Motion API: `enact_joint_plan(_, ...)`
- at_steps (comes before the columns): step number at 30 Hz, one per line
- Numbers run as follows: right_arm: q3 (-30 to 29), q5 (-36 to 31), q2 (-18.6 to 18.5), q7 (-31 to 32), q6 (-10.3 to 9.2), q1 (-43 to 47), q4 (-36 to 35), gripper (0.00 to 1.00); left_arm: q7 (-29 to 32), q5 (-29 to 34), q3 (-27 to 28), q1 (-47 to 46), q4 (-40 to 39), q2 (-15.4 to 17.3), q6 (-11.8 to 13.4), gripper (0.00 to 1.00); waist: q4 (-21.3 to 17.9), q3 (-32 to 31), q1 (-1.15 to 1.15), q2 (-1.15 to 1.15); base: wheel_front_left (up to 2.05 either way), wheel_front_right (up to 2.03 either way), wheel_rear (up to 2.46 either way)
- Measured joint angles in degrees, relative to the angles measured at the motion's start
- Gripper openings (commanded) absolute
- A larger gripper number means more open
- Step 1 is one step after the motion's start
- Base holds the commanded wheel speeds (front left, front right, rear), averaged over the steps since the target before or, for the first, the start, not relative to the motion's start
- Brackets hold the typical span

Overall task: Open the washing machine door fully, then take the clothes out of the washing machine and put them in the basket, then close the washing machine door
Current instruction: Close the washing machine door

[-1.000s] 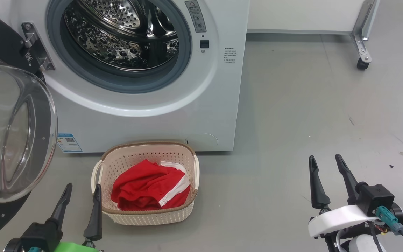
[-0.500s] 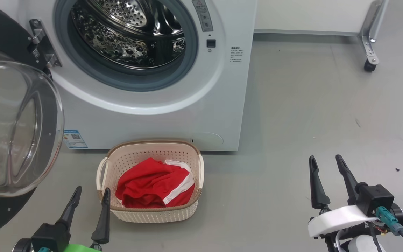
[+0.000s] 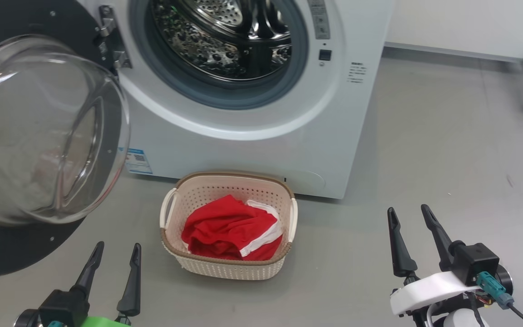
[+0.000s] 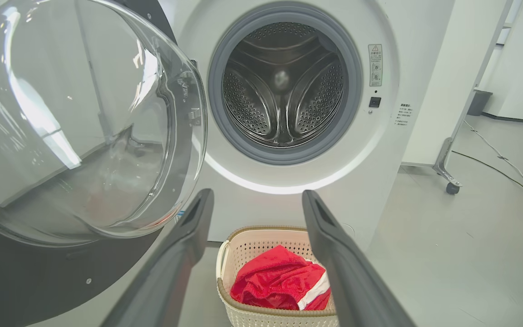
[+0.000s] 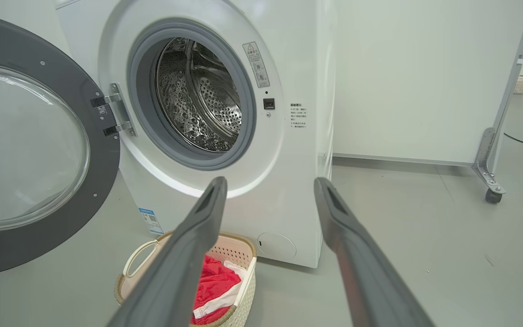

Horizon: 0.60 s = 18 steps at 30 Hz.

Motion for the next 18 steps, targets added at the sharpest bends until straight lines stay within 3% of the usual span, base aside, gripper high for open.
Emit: enact_joint_plan(18, 3.94, 2.48, 0.0, 0.0, 0.51, -0.08, -0.92, 1.0, 0.0, 0.65, 2.22, 1.56, -3.34, 0.14, 1.26, 1.0, 12.37, -1.12, 0.0, 0.0, 0.0, 0.0, 0.0)
